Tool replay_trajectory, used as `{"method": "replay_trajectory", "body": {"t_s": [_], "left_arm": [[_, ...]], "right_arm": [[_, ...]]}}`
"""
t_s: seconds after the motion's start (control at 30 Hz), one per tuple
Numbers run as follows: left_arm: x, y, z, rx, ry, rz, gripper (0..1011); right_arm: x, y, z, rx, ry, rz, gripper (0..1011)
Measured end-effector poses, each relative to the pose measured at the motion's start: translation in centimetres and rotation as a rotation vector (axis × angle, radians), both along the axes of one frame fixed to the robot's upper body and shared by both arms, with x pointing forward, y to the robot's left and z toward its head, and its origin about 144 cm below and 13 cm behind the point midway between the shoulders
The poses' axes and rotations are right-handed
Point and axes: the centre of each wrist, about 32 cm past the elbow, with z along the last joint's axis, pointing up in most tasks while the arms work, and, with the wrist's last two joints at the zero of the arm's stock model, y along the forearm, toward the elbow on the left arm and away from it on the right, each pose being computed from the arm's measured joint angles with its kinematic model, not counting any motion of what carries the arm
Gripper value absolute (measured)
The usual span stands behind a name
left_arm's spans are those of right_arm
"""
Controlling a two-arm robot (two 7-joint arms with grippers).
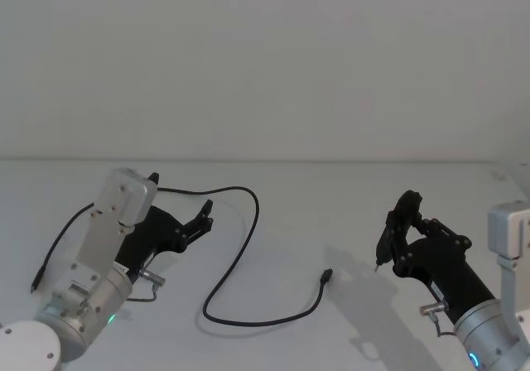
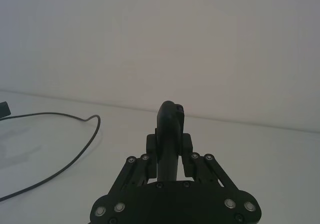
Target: Pick up the data cable with the one hand.
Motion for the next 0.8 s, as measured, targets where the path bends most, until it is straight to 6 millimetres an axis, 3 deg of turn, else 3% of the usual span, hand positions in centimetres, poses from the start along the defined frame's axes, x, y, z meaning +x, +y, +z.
{"method": "replay_trajectory", "body": {"t_s": [0.8], "left_arm": [[-0.01,-0.02,0.02,0.001,-0.001,-0.001,1001]], "right_arm": [[0.0,0.0,0.0,0.0,0.0,0.0,279]]}}
